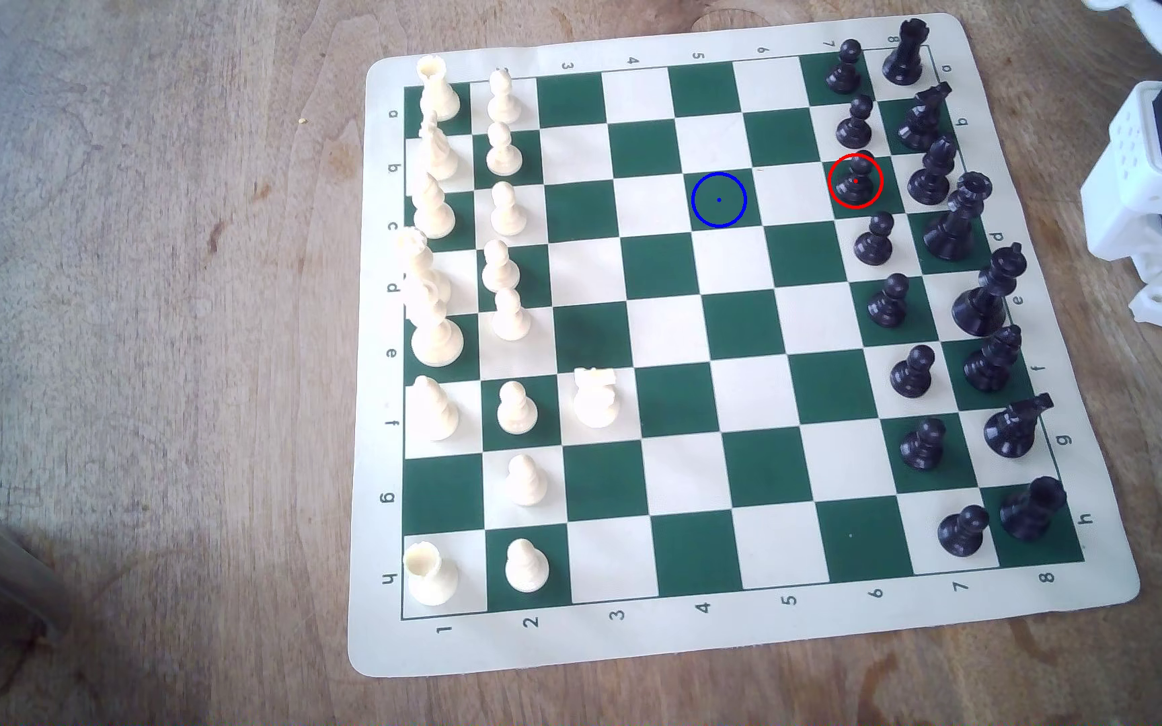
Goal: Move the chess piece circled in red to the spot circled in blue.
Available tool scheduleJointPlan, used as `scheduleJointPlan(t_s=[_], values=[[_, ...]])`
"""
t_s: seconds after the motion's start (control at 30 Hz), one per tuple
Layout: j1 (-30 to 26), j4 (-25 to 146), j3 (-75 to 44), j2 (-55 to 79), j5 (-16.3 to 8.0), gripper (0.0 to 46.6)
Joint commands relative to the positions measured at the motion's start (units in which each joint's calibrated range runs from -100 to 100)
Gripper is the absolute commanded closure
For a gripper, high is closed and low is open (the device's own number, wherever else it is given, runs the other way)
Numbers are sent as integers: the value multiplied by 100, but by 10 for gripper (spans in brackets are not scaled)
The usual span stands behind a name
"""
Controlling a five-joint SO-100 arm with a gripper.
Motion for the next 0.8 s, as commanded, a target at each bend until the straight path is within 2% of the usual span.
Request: scheduleJointPlan(t_s=[0.0, 0.03, 0.17, 0.27, 0.33, 0.4, 0.53, 0.57, 0.63, 0.7, 0.73, 0.77], values=[[-16, 3041, -898, -20, -142, 465], [-78, 4179, -1514, 14, -166, 465], [-235, 6006, -2666, 362, -181, 465], [-258, 8127, -4289, 1415, -142, 439], [-133, 9093, -5386, 2459, -161, 434], [39, 9404, -5939, 3053, -210, 428], [274, 10019, -6365, 4132, -195, 418], [305, 10043, -6328, 4250, -210, 423], [391, 10191, -6220, 4446, -83, 443], [376, 10338, -6220, 4573, -122, 441], [352, 10428, -6220, 4624, -142, 434], [290, 10551, -6183, 4683, -234, 393]])
